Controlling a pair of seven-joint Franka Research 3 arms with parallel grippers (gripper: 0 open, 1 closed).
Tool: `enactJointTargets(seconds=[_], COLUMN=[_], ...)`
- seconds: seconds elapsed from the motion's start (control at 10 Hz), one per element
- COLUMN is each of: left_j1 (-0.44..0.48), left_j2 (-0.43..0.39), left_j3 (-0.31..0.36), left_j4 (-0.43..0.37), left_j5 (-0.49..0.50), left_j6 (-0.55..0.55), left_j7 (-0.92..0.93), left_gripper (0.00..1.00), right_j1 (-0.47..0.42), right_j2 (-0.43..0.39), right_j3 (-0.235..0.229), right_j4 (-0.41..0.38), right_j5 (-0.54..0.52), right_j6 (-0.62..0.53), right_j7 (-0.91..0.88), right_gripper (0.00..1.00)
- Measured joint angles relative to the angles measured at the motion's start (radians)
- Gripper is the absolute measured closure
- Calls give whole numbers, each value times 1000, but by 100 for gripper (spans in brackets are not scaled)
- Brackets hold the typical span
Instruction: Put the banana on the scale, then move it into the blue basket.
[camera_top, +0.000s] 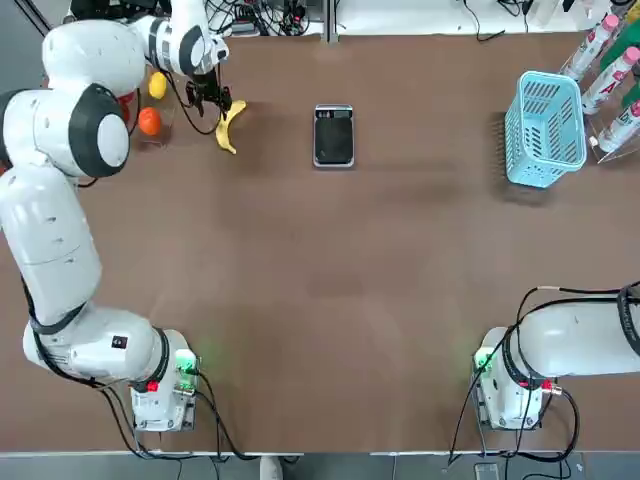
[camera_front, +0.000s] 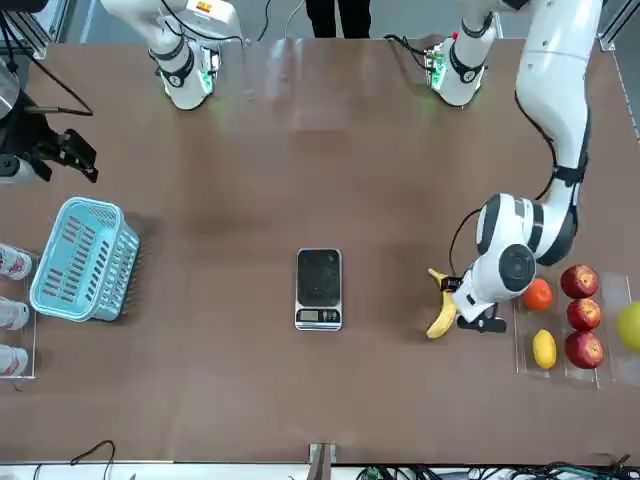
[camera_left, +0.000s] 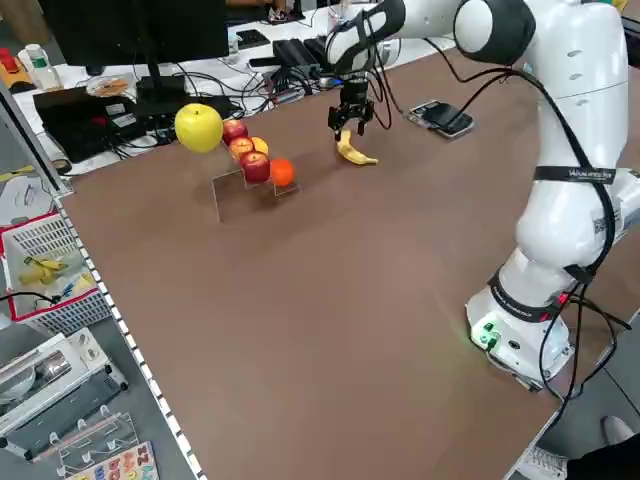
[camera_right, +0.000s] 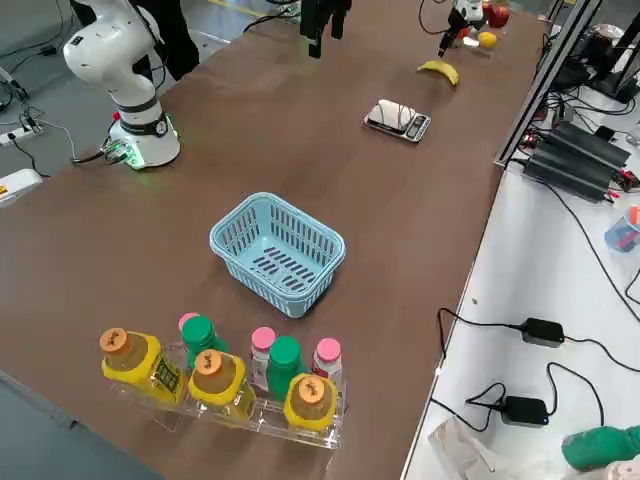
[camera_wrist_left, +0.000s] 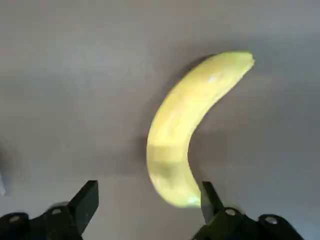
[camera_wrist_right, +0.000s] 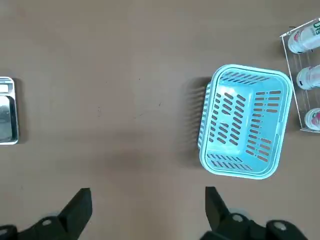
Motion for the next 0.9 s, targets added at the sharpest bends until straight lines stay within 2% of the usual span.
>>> enactJointTargets(seconds=[0.3,0.5,0.8,0.9], left_j1=[-1,-1,-5,-4], left_j2=[46,67,83,82], left_j3=[-1,-1,-2,-2], left_j4=[1,1,-6,-6], left_j5=[0,0,0,0], left_j6=[105,132,136,136], left_j7=[-42,-53,-58,-60], left_gripper=[10,14,30,44], right_j1=[0,0,0,0], right_j2=[0,0,0,0], right_j3=[0,0,0,0], right_j4=[0,0,0,0], right_j5=[0,0,0,0], right_j6=[0,0,0,0], right_j7=[0,0,0,0], right_gripper=[0,0,0,0])
